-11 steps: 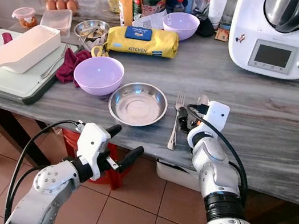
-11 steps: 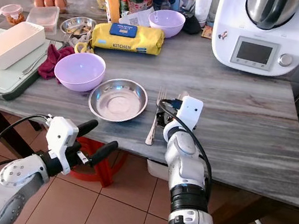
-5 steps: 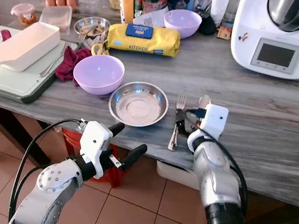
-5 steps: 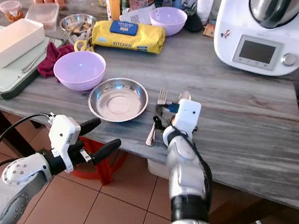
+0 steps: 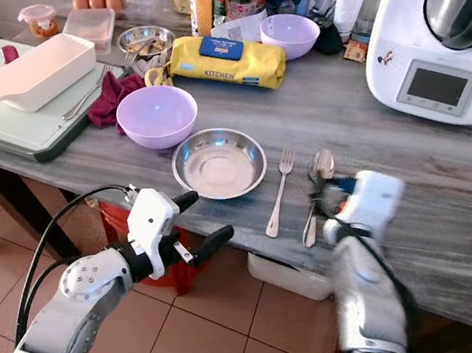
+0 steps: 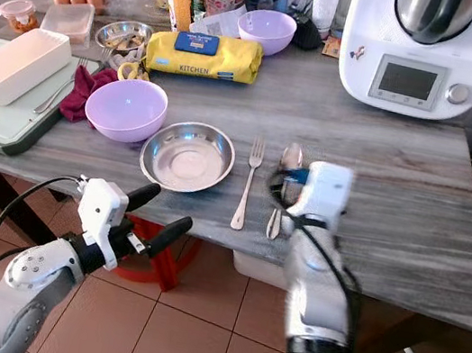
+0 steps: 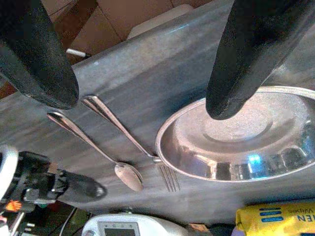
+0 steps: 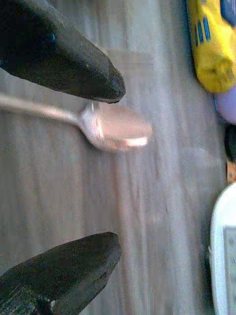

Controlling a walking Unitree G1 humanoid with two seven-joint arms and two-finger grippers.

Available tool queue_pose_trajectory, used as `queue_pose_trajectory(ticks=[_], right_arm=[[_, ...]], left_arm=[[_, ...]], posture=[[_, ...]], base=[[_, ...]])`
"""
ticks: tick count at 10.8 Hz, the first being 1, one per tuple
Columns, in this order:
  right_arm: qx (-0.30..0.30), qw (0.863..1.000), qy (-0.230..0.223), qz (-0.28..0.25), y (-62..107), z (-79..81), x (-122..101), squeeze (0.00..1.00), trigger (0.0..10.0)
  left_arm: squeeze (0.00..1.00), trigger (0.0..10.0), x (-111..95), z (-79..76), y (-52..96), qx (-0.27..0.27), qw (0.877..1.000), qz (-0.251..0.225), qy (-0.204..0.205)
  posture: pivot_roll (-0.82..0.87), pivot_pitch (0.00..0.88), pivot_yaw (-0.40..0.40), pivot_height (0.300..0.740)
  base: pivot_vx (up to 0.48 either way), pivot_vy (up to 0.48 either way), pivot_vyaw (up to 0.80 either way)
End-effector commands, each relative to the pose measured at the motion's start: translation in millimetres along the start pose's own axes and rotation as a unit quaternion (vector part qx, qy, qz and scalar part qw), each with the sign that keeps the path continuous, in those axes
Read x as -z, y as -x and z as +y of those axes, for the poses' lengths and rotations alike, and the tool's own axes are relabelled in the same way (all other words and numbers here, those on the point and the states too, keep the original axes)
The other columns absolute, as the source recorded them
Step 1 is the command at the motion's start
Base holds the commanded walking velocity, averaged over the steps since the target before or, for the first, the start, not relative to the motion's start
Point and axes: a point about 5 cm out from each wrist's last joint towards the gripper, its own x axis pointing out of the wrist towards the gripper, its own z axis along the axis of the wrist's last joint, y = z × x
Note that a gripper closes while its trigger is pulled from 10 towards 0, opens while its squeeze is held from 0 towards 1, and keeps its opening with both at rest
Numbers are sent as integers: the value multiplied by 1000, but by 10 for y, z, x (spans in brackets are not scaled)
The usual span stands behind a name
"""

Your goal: Setting the table

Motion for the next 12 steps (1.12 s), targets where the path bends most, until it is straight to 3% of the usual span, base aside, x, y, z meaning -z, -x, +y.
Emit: queue_pose_trajectory(ticks=[1, 3, 6, 12], right_arm=[[19, 1000, 14, 5, 46, -51, -7, 0, 10000], [56, 997, 31, 53, 105, -223, 136, 0, 10000], [65, 995, 16, 79, 15, -292, 126, 0, 10000], [44, 992, -11, 120, -70, -209, 233, 0, 10000]], left_arm=[[0, 10000, -5, 29, 1, 1, 1000, 1, -4], [0, 10000, -12, 36, -5, 0, 1000, 2, -5], [0, 10000, 11, 28, 15, 1, 1000, 7, -4], [0, 10000, 28, 48, 56, -2, 1000, 13, -5]], posture=[[-77, 103, 92, 740], [-74, 102, 93, 740], [-70, 107, 95, 740], [-58, 117, 100, 740]], base=[[0, 0, 0], [0, 0, 0], [0, 0, 0], [0, 0, 0]])
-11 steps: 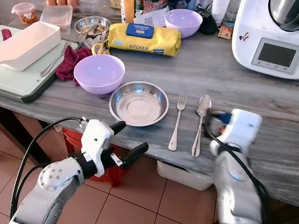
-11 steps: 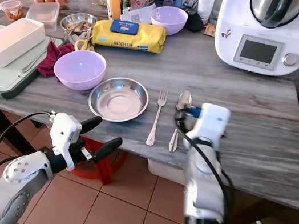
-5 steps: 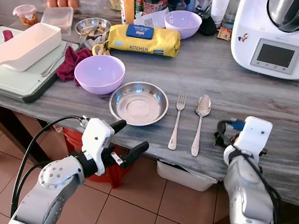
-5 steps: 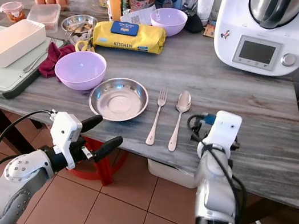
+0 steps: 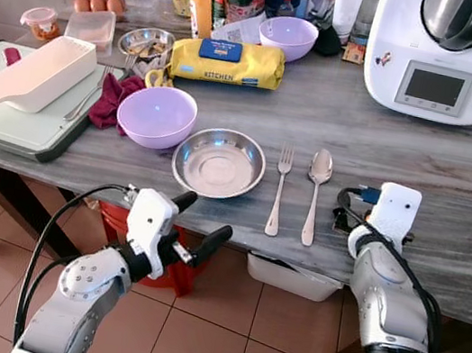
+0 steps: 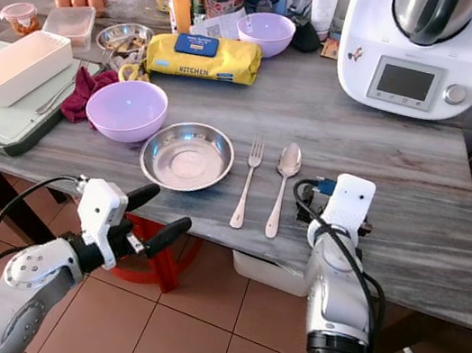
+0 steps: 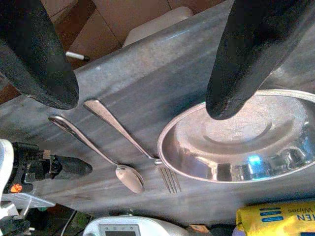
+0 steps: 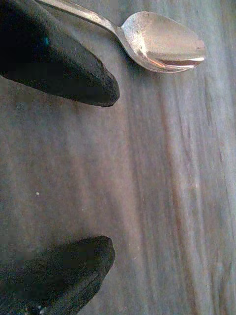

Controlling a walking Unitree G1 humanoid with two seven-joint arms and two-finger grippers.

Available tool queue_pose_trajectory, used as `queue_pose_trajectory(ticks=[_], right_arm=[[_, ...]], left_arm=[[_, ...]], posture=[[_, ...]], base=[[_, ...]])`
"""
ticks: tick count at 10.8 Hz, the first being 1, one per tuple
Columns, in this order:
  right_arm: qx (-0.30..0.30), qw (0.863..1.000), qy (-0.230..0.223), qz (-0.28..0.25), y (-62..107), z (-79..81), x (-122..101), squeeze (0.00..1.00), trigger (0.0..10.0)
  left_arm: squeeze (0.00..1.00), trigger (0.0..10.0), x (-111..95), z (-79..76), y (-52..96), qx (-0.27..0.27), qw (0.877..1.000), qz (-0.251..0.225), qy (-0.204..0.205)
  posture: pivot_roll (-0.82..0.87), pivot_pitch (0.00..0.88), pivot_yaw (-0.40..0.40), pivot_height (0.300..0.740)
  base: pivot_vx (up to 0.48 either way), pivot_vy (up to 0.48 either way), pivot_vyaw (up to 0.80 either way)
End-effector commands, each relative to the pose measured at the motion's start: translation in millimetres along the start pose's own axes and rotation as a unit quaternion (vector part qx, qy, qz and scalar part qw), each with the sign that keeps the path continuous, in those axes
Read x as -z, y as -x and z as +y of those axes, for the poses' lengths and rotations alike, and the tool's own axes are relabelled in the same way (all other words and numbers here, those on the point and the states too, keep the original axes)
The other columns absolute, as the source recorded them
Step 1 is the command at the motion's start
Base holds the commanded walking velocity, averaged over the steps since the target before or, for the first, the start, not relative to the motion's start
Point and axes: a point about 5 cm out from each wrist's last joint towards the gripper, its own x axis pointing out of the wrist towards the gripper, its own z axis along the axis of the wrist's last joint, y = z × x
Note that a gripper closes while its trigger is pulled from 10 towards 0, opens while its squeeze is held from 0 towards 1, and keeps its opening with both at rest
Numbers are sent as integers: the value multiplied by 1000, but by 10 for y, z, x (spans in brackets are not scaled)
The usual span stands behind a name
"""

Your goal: Setting the table

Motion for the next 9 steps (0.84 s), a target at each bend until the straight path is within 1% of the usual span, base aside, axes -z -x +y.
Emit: queue_pose_trajectory(ticks=[1, 3, 5, 7, 9], right_arm=[[-21, 999, -10, 24, -11, 80, 78, 0, 10000], [-44, 998, -2, 33, -23, 180, 90, 0, 10000], [-57, 997, 6, 42, -33, 235, 112, 0, 10000], [-65, 996, 48, 43, -62, 251, 116, 0, 10000], [-72, 995, 64, 37, -88, 277, 93, 0, 10000]], left_arm=[[0, 10000, 16, 24, 44, -1, 1000, 7, -2], [0, 10000, 17, 28, 42, 1, 1000, 9, -2], [0, 10000, 16, 36, 43, 1, 1000, 9, -3], [0, 10000, 18, 37, 47, 0, 1000, 10, -3], [0, 10000, 19, 36, 52, 1, 1000, 10, -3]], posture=[[-58, 120, 100, 740], [-57, 121, 102, 740], [-54, 121, 104, 740], [-52, 120, 104, 740], [-50, 122, 103, 740]], base=[[0, 0, 0], [0, 0, 0], [0, 0, 0], [0, 0, 0], [0, 0, 0]])
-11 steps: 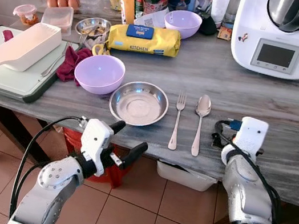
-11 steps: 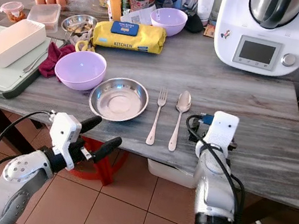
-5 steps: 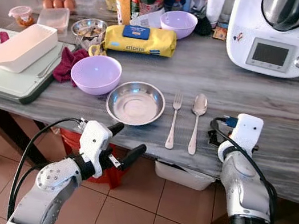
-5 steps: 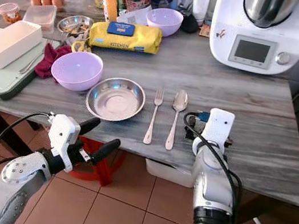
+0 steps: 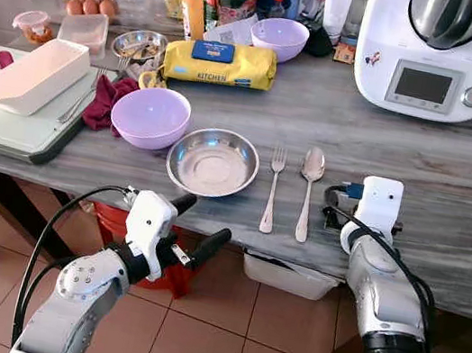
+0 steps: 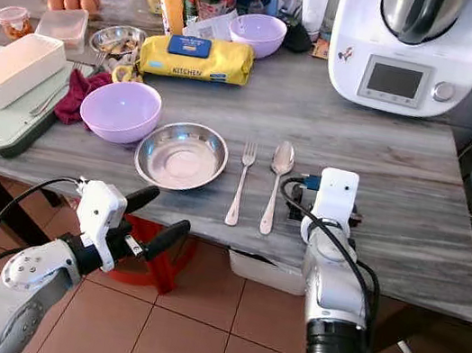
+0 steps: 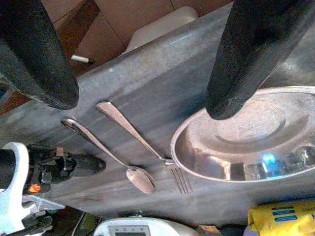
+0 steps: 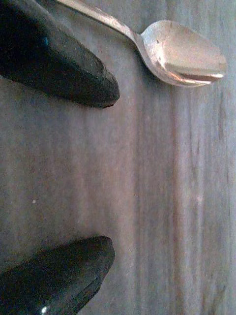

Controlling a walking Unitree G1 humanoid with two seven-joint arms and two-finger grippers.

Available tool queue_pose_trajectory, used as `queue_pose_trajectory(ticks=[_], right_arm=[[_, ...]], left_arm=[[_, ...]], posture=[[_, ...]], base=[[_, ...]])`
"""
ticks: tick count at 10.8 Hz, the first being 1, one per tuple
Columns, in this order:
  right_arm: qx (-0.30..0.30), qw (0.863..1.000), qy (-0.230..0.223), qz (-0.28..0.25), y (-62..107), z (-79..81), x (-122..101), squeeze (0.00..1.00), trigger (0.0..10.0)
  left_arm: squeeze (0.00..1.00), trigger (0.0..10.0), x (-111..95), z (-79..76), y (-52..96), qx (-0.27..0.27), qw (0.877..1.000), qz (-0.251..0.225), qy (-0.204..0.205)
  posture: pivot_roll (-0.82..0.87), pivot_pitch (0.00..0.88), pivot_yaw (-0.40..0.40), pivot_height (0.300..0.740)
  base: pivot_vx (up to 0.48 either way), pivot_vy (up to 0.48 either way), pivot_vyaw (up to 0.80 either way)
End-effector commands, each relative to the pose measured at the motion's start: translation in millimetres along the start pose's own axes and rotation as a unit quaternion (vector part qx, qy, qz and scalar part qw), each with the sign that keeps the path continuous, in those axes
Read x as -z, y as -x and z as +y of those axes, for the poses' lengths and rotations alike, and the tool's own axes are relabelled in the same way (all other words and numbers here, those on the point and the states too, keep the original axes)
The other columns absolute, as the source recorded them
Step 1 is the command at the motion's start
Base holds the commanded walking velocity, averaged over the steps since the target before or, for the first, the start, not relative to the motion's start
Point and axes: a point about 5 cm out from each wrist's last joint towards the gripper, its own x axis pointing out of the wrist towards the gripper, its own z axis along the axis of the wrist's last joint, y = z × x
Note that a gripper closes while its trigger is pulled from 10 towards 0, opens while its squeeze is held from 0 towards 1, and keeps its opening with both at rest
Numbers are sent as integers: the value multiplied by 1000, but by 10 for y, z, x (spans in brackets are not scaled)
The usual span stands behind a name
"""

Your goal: Setting the table

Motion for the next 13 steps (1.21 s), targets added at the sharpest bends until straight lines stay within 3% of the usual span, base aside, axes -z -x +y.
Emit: queue_pose_trajectory(ticks=[1, 4, 8, 13], right_arm=[[-36, 999, 15, 13, -11, 174, 38, 0, 10000], [-45, 998, 37, 4, -39, 228, 18, 0, 10000], [-60, 998, 32, -1, -57, 312, -6, 0, 10000], [-54, 998, 29, -2, -52, 282, 16, 0, 10000]], left_arm=[[0, 10000, 6, 34, 38, -6, 1000, 6, -2], [0, 10000, 10, 16, 41, -5, 1000, 7, -2], [0, 10000, 14, 18, 40, -4, 1000, 9, -1], [0, 10000, 23, 14, 44, -5, 1000, 10, -1]], posture=[[-49, 122, 103, 740], [-48, 124, 104, 740], [-46, 126, 105, 740], [-44, 126, 106, 740]], base=[[0, 0, 0], [0, 0, 0], [0, 0, 0], [0, 0, 0]])
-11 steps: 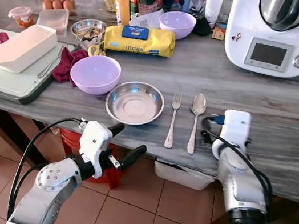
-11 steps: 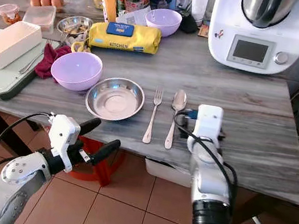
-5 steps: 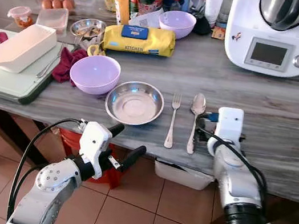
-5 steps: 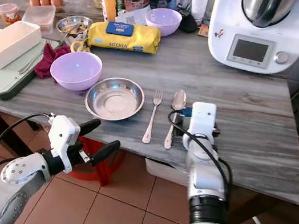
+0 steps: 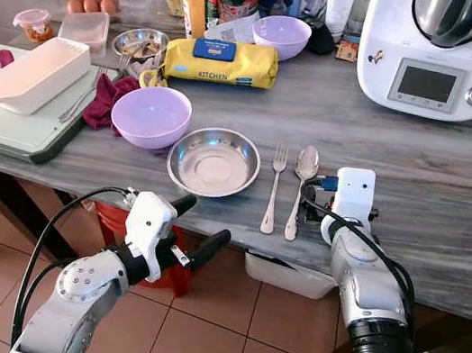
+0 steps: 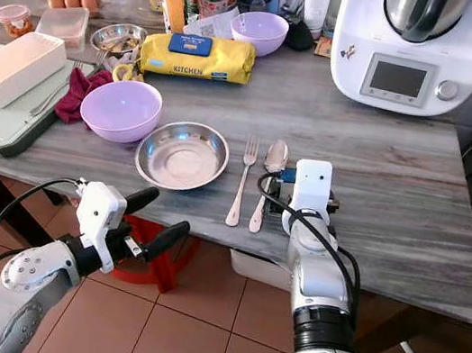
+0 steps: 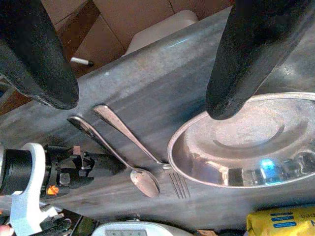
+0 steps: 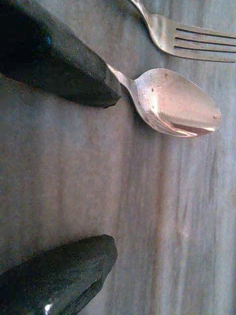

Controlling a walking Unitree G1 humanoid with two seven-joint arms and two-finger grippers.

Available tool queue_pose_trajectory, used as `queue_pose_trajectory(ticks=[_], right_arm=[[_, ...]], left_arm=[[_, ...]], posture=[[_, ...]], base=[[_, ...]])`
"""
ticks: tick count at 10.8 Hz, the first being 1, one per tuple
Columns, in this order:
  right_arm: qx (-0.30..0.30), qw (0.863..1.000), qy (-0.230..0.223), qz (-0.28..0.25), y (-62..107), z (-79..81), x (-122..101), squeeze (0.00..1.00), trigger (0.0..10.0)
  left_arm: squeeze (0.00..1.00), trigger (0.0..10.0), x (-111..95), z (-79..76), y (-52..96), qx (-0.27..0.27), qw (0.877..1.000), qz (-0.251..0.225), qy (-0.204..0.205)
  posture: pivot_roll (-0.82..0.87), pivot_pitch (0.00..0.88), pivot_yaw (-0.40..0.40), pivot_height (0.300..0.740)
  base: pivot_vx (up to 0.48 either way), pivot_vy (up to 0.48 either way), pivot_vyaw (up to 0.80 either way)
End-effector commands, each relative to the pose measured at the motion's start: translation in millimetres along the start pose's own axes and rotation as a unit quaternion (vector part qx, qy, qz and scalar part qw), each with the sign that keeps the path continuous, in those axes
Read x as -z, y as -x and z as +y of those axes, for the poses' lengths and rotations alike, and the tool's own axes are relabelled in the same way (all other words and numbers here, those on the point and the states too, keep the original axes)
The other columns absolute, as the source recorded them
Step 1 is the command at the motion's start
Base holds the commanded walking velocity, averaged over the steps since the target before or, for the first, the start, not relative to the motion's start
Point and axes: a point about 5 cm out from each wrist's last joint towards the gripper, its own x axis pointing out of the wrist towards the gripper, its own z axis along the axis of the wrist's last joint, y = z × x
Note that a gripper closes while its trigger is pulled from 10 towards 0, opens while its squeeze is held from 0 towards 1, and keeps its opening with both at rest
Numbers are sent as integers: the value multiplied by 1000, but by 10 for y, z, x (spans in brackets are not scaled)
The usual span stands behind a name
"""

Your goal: Setting the table

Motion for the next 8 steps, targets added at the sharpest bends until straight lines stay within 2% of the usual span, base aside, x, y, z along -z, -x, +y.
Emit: queue_pose_trajectory(ticks=[1, 3, 4, 6, 7, 8], right_arm=[[9, 1000, 5, -14, 62, 1, -23, 0, 10000], [34, 997, 5, -64, 160, -65, -155, 0, 10000], [48, 991, 8, -121, 259, -100, -307, 0, 10000], [52, 980, 5, -191, 417, -81, -474, 0, 10000], [41, 973, 10, -228, 550, -34, -526, 0, 10000], [27, 970, 16, -240, 672, -23, -520, 0, 10000]], left_arm=[[0, 10000, 8, 21, 38, -6, 1000, 6, -4], [0, 10000, 7, 25, 35, -8, 1000, 5, -4], [0, 10000, 1, 34, 27, -9, 1000, 3, -4], [0, 10000, -12, 49, 8, -9, 1000, -2, -5], [0, 10000, -24, 55, -7, -9, 1000, -5, -7], [0, 10000, -29, 65, -9, -11, 1000, -7, -8]], posture=[[-41, 126, 103, 740], [-41, 123, 102, 740], [-46, 116, 102, 740], [-53, 107, 104, 740], [-56, 101, 103, 740], [-56, 94, 100, 740]], base=[[0, 0, 0], [0, 0, 0], [0, 0, 0], [0, 0, 0], [0, 0, 0], [0, 0, 0]])
